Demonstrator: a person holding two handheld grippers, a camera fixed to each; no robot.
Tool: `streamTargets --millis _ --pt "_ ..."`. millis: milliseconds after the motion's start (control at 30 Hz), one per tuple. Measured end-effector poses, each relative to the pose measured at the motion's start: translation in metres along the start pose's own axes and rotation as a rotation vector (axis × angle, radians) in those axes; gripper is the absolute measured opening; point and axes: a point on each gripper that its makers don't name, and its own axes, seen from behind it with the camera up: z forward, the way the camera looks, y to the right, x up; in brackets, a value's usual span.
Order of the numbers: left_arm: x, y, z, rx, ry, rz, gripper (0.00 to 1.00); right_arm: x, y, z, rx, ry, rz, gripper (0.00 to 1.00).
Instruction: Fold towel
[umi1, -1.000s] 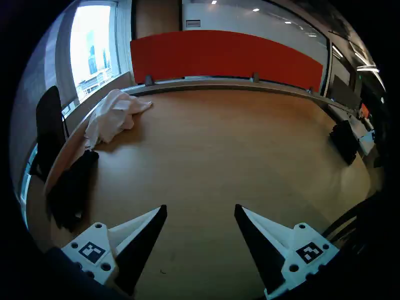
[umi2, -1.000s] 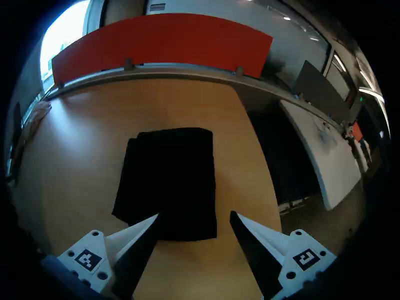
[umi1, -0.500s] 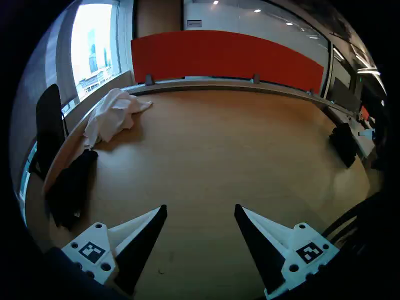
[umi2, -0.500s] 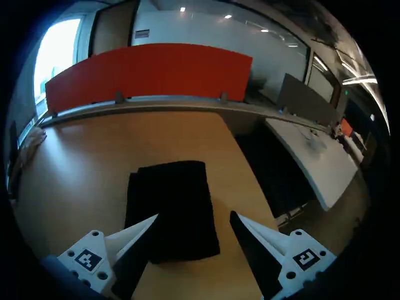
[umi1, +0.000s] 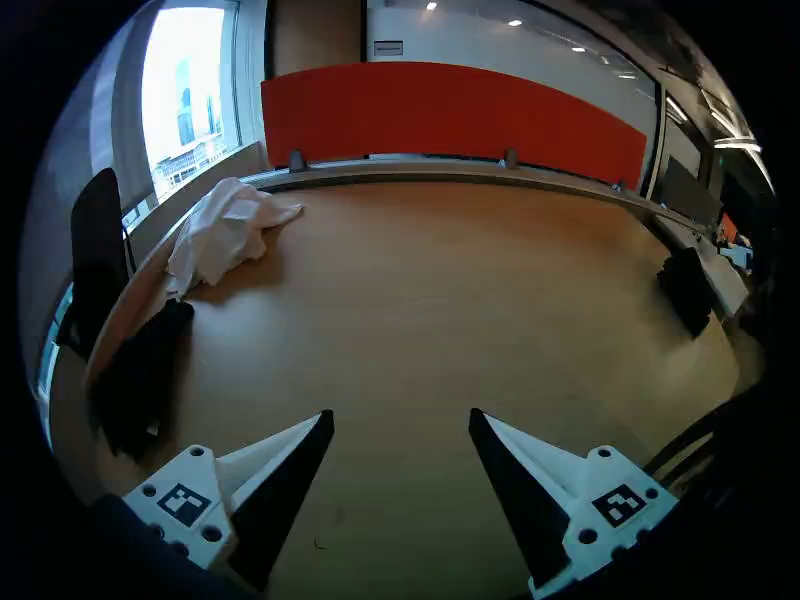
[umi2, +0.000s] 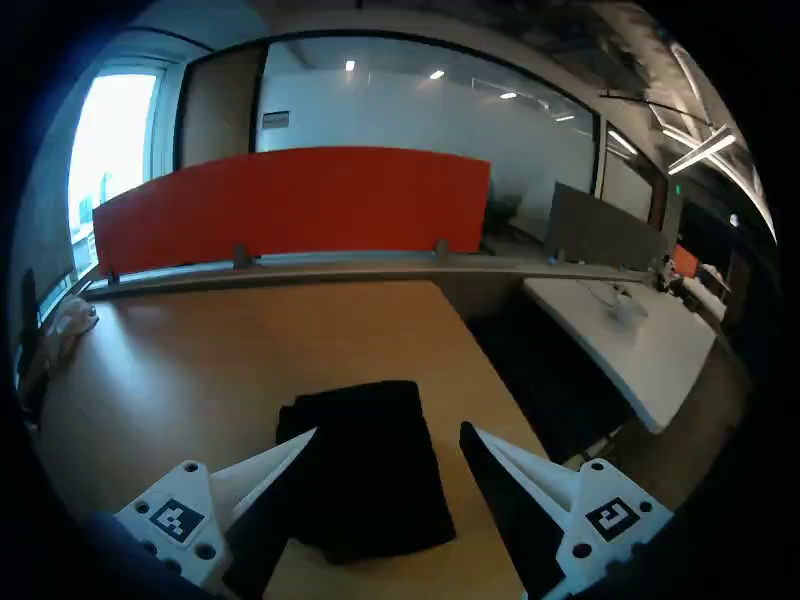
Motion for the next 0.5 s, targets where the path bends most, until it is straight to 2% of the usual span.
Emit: streamTargets --millis 267,500 --pt "0.001 0.001 0.000 0.001 0.003 -0.002 1.00 0.052 -0.008 -0.009 -0.013 0.189 0.049 1.00" --pt "0.005 0.002 0.001 -0.002 0.010 -0.009 1.00 0.074 -0.011 -0.016 -0.025 0.273 0.075 1.00"
